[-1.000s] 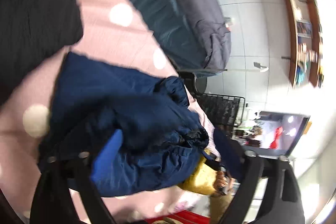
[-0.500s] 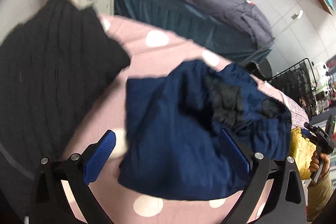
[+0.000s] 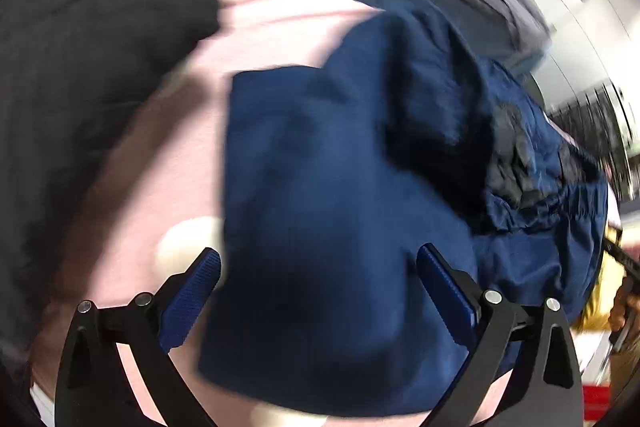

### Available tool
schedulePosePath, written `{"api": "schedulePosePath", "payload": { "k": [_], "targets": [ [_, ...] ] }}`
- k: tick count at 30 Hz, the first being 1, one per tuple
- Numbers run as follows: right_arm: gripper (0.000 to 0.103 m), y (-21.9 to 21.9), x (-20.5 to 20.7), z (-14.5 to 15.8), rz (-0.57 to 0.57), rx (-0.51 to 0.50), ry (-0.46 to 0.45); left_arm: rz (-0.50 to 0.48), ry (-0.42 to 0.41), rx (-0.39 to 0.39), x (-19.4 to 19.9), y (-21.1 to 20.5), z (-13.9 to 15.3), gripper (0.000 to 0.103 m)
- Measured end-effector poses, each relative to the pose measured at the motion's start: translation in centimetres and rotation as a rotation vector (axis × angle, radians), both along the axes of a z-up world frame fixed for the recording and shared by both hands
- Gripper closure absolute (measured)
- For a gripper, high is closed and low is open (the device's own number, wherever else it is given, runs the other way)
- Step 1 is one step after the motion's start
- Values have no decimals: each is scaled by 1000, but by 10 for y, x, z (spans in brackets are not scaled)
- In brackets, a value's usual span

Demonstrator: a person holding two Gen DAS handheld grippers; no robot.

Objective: Fold large clothes
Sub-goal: 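Smooth the folded navy jacket with both open grippers, then grasp the edge of the folded jacket with both grippers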

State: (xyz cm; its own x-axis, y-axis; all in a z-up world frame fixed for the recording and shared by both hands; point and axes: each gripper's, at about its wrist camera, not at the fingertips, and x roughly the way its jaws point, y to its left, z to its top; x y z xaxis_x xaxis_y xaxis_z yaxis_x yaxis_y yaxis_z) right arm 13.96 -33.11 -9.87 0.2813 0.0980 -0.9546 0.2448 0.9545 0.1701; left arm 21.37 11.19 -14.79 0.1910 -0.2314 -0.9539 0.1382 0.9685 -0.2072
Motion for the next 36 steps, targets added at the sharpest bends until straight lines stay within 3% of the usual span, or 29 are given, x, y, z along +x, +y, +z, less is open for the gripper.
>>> {"api": "schedulePosePath", "payload": {
  "k": [1, 2, 3, 5, 7, 10, 13, 15, 17, 18, 19, 21, 22, 25, 27, 29, 31, 34, 36],
  "targets": [
    [54, 6, 3, -5, 17, 21, 13, -35, -2, 48, 1, -12, -5, 14],
    [63, 15, 6, -11, 48, 24, 46, -60, -3, 85, 2, -19, -9, 32],
    [79, 21, 8, -14, 71, -4, 68, -99, 3, 117, 3, -27, -11, 39],
    [88, 23, 8, -10, 97, -47, 77, -108, -17, 111, 6, -25, 0, 73],
    [91, 4, 7, 11, 39, -4, 23, -99, -54, 76, 13, -13, 23, 80],
    [92, -31, 15, 55, -21, 4, -98, -108, -96, 7, 33, 1, 53, 80],
    [92, -27, 41, 74, -2, -81, -143, -89, -100, 84, 53, -9, 51, 80],
    [91, -20, 62, 55, -3, -113, -76, -24, -38, 102, 63, -11, 27, 73],
    [88, -26, 73, 20, -64, -77, 28, 73, 60, 58, 69, -1, -8, 51],
    [75, -32, 74, 1, -107, -48, 74, 111, 84, 27, 67, 5, -23, 46],
    [52, -37, 71, -23, -150, -19, 130, 140, 93, 8, 63, 12, -32, 36],
    [34, -46, 57, -49, -225, -16, 190, 173, 92, -3, 57, 20, -34, 26],
    [34, -50, 51, -48, -252, 1, 168, 183, 87, 0, 54, 24, -30, 25],
    [34, -59, 32, -31, -272, 21, 102, 182, -16, 21, 46, 31, 6, 25],
    [34, -58, 29, -10, -226, -34, 39, 122, -150, 80, 46, 23, 41, 25],
    [34, -44, 35, 16, -125, -155, -36, 40, -219, 101, 52, 4, 62, 25],
    [32, -20, 43, 36, -22, -283, -114, -51, -210, 83, 61, -26, 70, 27],
    [31, 9, 65, 49, 58, -364, -150, -113, -94, 48, 75, -66, 57, 28],
    [31, 13, 85, 45, 65, -381, -125, -115, -17, 68, 85, -87, 39, 46]
  ]
}}
